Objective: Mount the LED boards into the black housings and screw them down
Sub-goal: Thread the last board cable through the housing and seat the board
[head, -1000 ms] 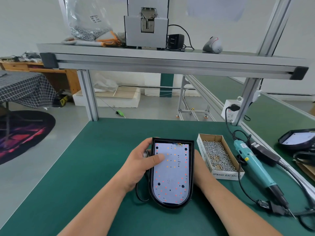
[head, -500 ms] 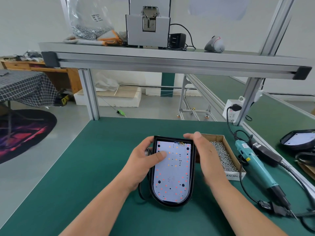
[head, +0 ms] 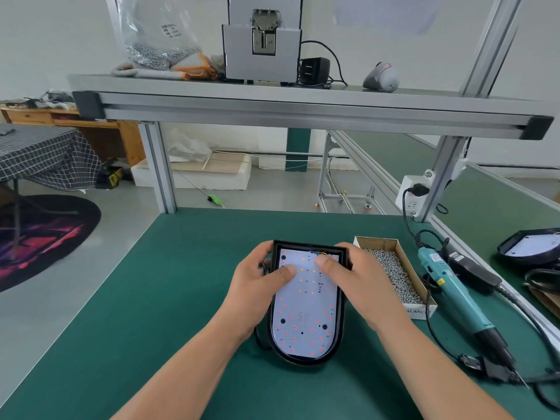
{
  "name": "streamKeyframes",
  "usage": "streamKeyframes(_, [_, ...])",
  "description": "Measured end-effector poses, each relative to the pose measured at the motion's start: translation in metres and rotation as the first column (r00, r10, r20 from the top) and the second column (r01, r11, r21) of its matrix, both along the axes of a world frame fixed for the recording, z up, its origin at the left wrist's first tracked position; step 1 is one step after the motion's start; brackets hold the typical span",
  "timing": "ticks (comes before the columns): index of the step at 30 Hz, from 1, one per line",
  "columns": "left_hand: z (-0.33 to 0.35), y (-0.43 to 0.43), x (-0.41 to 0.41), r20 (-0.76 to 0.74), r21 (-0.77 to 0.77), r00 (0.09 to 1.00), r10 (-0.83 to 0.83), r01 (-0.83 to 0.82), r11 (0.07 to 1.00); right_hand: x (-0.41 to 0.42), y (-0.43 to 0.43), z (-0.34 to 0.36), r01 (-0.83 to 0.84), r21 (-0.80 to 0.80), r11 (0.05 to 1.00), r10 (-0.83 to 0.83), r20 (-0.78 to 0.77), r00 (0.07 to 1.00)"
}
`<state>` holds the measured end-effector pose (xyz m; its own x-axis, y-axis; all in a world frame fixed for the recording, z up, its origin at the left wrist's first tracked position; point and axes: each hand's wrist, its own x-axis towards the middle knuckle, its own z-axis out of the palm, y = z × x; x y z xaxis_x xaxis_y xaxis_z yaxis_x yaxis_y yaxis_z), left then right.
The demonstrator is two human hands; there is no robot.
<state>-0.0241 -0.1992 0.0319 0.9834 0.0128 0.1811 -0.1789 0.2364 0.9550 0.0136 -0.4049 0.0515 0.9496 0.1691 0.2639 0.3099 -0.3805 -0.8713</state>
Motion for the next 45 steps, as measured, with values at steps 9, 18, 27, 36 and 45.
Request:
streamKeyframes(9, [-0.003,0.003,0.001,-0.008,-0.003,1.000,-0.019,0.019,1.000,-0.001,0.002,-0.002,-0.062,0.084,0.994,0.069,-0.075,0.995])
streamKeyframes(18, [0.002,0.013,0.002,-0.021,0.033,0.995,-0.098,0.098,0.995,-0.003,0.004,-0.004,-0.066,0.185,0.981,0.083,-0.089,0.993])
streamKeyframes(27, [-0.007,0.010,0.004,-0.062,-0.045,0.989,-0.133,0.131,0.990,-0.003,0.001,-0.007,-0.178,0.252,0.951,0.242,-0.254,0.936])
streamKeyframes(36, [-0.013,0.007,0.006,-0.066,-0.028,0.987,-0.147,0.146,0.989,0.010,0.021,-0.018,0.053,0.427,0.903,0.163,-0.453,0.876])
streamKeyframes(45, [-0.014,0.009,0.007,-0.064,-0.032,0.985,-0.157,0.156,0.987,0.014,0.019,-0.017,0.079,0.410,0.909,0.122,-0.441,0.889])
